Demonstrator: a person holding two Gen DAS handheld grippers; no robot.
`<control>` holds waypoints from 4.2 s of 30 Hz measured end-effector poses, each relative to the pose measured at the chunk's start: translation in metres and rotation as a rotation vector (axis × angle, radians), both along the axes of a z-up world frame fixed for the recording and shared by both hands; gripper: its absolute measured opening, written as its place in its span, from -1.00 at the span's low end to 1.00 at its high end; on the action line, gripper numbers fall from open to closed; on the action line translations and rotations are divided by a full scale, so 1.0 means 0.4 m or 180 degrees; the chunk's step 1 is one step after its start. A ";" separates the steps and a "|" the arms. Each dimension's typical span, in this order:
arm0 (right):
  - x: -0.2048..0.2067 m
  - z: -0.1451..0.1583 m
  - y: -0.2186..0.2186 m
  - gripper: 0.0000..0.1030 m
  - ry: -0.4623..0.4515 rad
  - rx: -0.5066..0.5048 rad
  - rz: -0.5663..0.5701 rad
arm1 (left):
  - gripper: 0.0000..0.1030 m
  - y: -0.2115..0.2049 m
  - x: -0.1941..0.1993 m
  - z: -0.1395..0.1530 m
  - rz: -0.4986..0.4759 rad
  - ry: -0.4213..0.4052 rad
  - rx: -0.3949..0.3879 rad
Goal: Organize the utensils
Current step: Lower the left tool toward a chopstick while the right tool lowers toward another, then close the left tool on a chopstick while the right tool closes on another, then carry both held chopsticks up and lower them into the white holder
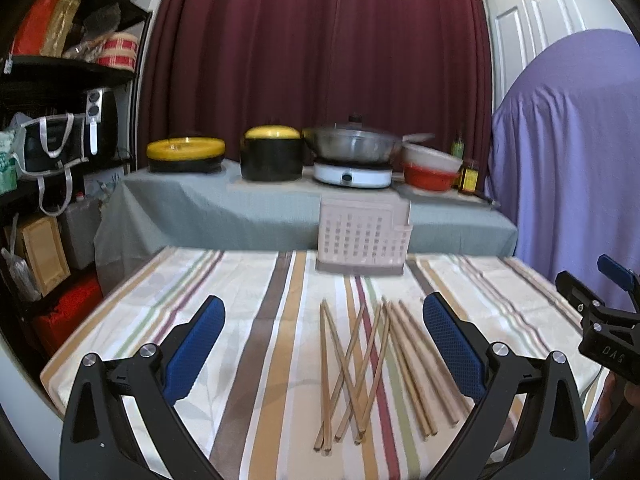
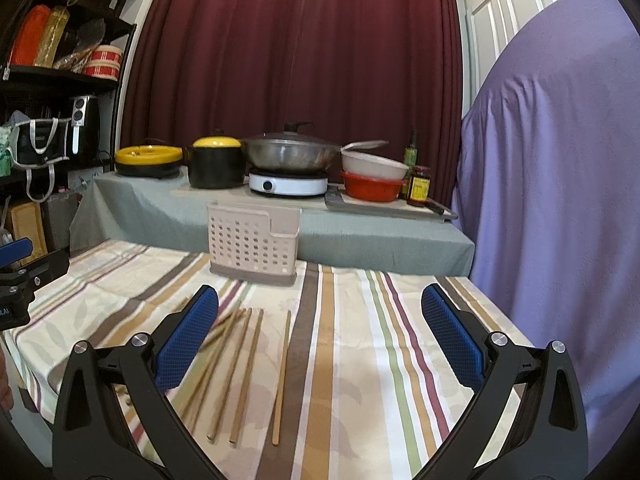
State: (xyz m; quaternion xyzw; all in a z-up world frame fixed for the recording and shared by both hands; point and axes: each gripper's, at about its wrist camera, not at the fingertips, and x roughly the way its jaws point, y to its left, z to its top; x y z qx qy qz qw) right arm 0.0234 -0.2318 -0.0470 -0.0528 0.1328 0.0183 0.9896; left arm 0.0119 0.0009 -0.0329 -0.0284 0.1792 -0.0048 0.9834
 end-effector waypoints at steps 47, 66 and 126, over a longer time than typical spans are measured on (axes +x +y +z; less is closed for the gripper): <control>0.124 -0.230 -0.023 0.27 0.0897 0.0215 0.0296 | -0.79 -0.013 0.054 -0.261 -0.0188 0.1106 0.0082; 0.111 -0.292 -0.001 -0.14 0.1170 0.0121 0.0472 | -0.87 0.029 0.069 -0.252 -0.0054 0.1056 -0.0017; 0.086 0.057 -0.050 -0.89 -0.0025 0.0185 0.0539 | -0.87 0.092 0.042 0.106 0.0048 -0.0192 0.0028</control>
